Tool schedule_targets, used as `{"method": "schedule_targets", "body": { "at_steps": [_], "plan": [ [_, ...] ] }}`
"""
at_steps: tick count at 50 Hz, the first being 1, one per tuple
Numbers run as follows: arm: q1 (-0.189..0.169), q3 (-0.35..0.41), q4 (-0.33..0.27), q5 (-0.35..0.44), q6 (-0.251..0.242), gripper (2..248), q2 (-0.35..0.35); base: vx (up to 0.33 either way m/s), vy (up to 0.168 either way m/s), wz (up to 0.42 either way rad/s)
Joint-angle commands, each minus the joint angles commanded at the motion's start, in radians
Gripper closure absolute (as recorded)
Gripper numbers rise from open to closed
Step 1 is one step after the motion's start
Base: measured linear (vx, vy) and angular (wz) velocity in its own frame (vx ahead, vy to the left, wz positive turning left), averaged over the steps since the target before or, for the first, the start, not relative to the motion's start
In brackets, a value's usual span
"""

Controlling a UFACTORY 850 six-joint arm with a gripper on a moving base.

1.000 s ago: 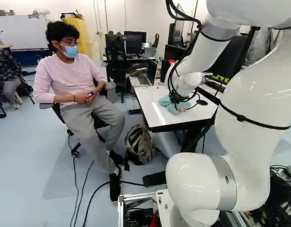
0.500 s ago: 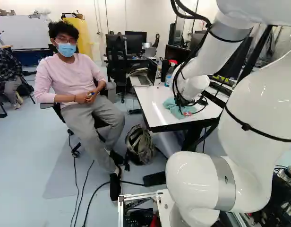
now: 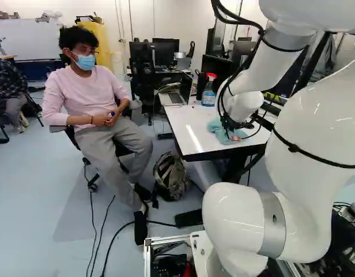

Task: Clean the table with the green towel

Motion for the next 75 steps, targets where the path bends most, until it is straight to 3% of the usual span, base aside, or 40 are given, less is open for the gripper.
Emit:
{"method": "schedule_targets", "body": {
  "at_steps": [17,32,75],
  "plan": [
    [-0.021,-0.072,0.000,0.000,0.000,216,-0.068,0.000,0.000,0.000],
    [-0.021,-0.067,0.000,-0.005,0.000,216,-0.044,0.000,0.000,0.000],
    [-0.005,-0.101,0.000,-0.225,0.000,216,0.036,0.000,0.000,0.000]
  ]
}}
